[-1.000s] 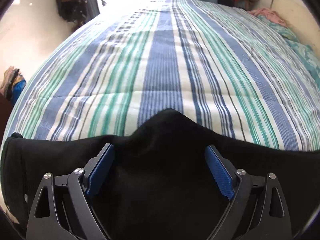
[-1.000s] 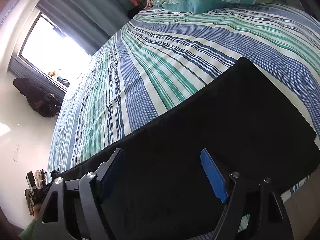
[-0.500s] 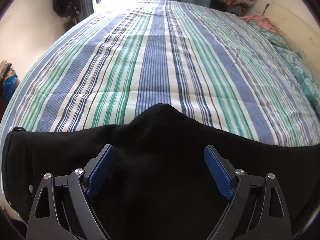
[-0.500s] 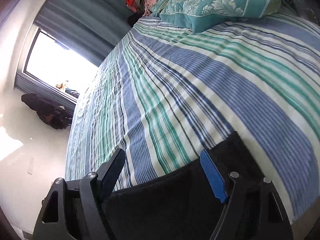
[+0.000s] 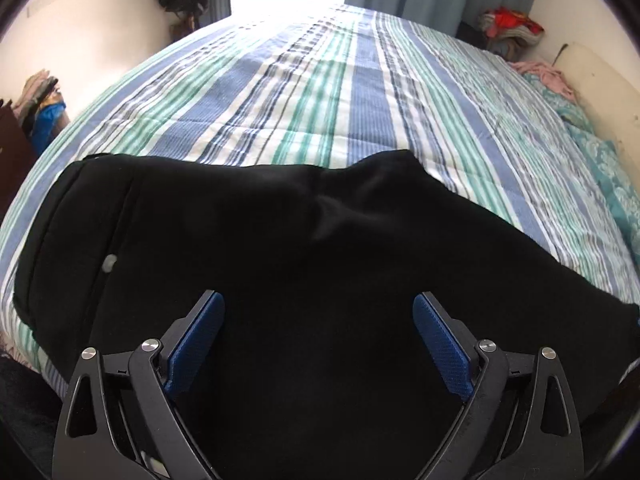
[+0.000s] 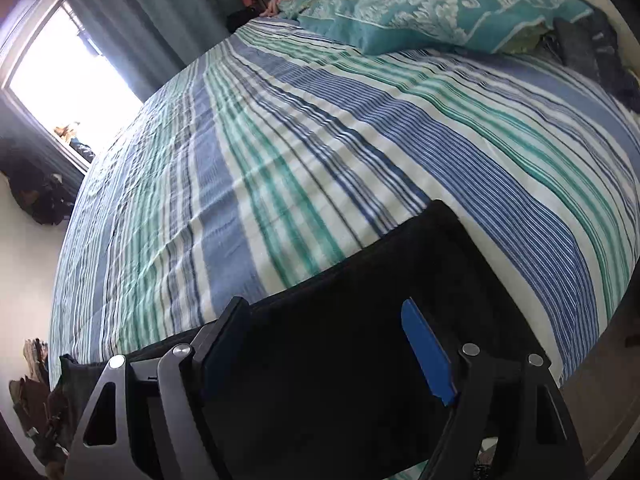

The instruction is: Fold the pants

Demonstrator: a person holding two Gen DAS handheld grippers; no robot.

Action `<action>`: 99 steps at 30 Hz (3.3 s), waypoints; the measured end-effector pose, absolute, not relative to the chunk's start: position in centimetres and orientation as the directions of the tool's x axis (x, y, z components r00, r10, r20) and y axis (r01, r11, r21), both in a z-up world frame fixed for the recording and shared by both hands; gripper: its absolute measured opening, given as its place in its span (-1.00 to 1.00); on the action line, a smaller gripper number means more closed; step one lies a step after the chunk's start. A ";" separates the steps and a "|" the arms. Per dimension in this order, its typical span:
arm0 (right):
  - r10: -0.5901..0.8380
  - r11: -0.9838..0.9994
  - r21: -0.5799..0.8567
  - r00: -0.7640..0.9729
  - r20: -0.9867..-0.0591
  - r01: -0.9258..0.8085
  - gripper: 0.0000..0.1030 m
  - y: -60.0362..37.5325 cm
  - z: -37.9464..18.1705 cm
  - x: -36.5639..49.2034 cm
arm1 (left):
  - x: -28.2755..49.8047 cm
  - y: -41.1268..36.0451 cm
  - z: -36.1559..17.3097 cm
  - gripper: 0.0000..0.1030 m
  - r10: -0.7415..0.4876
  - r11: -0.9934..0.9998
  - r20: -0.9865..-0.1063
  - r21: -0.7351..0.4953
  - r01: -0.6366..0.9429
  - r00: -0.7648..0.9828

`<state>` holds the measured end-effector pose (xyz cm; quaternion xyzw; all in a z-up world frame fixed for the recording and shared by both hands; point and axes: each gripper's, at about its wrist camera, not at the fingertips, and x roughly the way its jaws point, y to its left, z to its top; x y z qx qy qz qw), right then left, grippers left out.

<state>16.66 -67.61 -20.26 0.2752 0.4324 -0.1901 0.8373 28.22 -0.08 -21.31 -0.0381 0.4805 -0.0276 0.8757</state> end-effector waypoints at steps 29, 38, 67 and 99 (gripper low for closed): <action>-0.154 0.955 0.032 0.584 -0.797 0.295 1.00 -46.4 -26.0 18.3 | 26.5 -1.3 -24.2 0.99 0.058 0.994 -0.826 0.098 0.042 0.560; -0.165 0.958 0.014 0.590 -0.791 0.286 1.00 -46.2 -26.1 18.3 | 26.5 -1.5 -24.3 0.99 0.072 0.993 -0.823 0.111 0.035 0.564; -0.174 0.959 -0.002 0.585 -0.792 0.283 1.00 -46.2 -26.3 18.4 | 27.0 -1.7 -24.4 0.99 0.087 0.992 -0.841 0.122 0.031 0.535; 0.026 0.810 0.300 0.480 -0.877 0.504 0.23 -77.5 -23.0 13.1 | 26.6 -1.9 -24.5 0.99 0.101 0.991 -0.821 0.135 0.019 0.561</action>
